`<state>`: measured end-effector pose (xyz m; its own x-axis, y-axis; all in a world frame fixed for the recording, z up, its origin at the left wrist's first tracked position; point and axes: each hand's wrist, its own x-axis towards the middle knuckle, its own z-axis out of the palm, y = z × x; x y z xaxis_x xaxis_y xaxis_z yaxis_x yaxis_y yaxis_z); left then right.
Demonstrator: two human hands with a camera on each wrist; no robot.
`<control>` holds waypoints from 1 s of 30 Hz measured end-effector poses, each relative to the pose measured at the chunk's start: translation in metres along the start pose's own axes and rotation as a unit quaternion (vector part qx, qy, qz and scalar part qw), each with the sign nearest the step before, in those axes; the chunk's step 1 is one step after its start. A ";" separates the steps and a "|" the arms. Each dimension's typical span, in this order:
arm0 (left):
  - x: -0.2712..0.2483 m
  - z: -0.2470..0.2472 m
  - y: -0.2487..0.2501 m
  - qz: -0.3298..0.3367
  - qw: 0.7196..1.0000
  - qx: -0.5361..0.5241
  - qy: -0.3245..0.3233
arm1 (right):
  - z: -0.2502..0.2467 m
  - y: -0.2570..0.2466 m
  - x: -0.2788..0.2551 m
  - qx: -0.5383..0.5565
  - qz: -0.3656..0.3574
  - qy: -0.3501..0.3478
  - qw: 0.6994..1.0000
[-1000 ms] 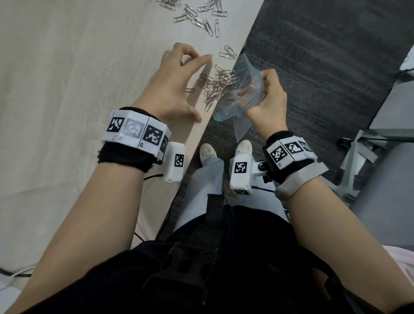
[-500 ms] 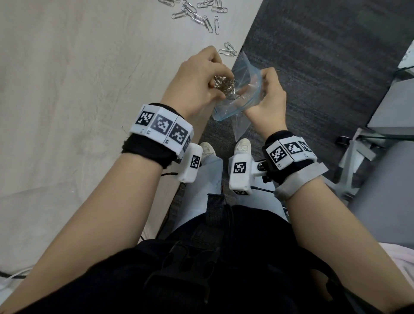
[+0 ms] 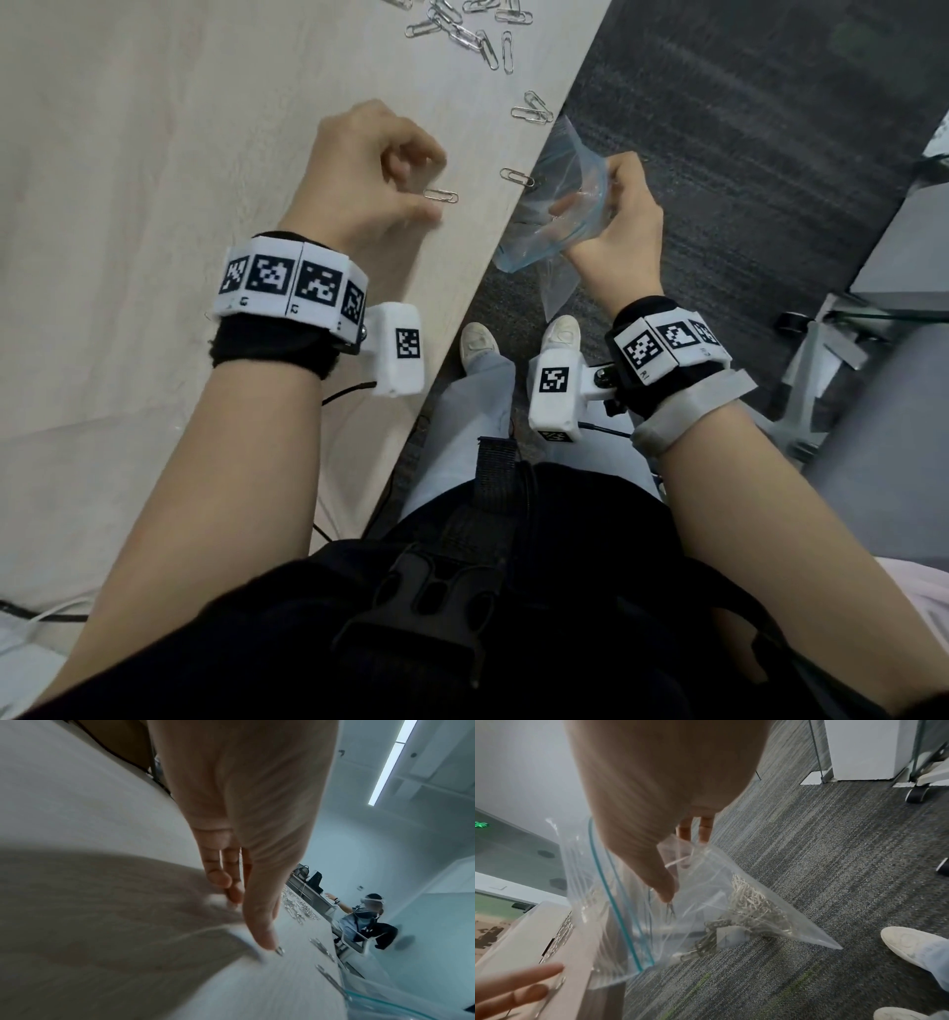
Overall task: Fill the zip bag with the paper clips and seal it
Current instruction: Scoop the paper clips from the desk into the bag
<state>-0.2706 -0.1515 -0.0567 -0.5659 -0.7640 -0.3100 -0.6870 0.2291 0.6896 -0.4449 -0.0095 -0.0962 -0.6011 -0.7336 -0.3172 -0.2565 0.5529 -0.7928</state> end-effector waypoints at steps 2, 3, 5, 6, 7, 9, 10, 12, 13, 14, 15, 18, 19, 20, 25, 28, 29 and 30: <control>0.001 0.003 -0.003 -0.001 1.000 -0.011 0.001 | -0.001 -0.001 -0.001 0.005 -0.004 -0.001 1.000; 0.002 0.006 -0.002 0.000 1.000 -0.019 0.000 | -0.002 -0.001 -0.001 0.006 -0.005 -0.001 1.000; 0.003 0.014 0.003 0.003 1.000 -0.017 -0.006 | -0.002 -0.001 -0.001 0.007 -0.008 -0.001 1.000; 0.005 0.017 0.006 0.005 1.000 -0.013 -0.007 | -0.002 -0.001 -0.001 0.006 -0.008 -0.001 1.000; 0.006 0.021 0.009 0.009 1.000 -0.013 -0.007 | -0.002 0.000 -0.001 0.005 -0.009 0.000 1.000; 0.009 0.028 0.017 0.022 0.999 -0.021 -0.016 | -0.001 0.001 -0.001 -0.001 -0.011 0.002 1.000; 0.011 0.033 0.021 0.031 0.999 -0.022 -0.024 | 0.000 0.001 0.000 -0.001 -0.012 0.002 1.000; 0.013 0.040 0.029 0.043 0.998 -0.029 -0.042 | 0.000 0.001 0.000 0.000 -0.012 0.003 1.000; 0.014 0.042 0.033 0.048 0.997 -0.039 -0.050 | -0.001 0.001 0.001 -0.002 -0.012 0.004 1.000; 0.015 0.042 0.036 0.055 0.995 -0.051 -0.062 | -0.001 0.001 0.001 -0.003 -0.012 0.005 1.000; 0.015 0.042 0.039 0.064 0.993 -0.061 -0.073 | -0.001 0.001 0.002 -0.003 -0.012 0.006 1.000; 0.016 0.039 0.040 0.073 0.991 -0.096 -0.058 | -0.001 0.001 0.003 -0.002 -0.008 0.004 1.000; 0.018 0.037 0.040 0.072 0.992 -0.102 -0.035 | -0.001 0.001 0.003 0.002 -0.008 0.002 1.000; 0.020 0.036 0.039 0.076 0.992 -0.098 -0.013 | -0.001 0.002 0.004 0.003 -0.008 0.001 1.000; 0.037 0.030 0.040 0.119 0.991 0.009 -0.062 | -0.001 0.002 0.006 0.001 -0.003 -0.007 1.000; 0.043 0.029 0.044 0.130 0.982 0.091 -0.105 | -0.001 0.004 0.008 -0.005 -0.012 -0.006 1.000; 0.044 0.029 0.045 0.132 0.980 0.107 -0.104 | -0.002 0.004 0.008 -0.004 -0.015 -0.005 1.000; 0.044 0.029 0.045 0.132 0.981 0.110 -0.095 | -0.001 0.004 0.008 -0.001 -0.016 -0.003 1.000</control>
<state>-0.3400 -0.1574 -0.0582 -0.7979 -0.5389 -0.2701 -0.5744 0.5441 0.6115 -0.4518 -0.0126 -0.1013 -0.5878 -0.7535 -0.2945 -0.2768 0.5293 -0.8020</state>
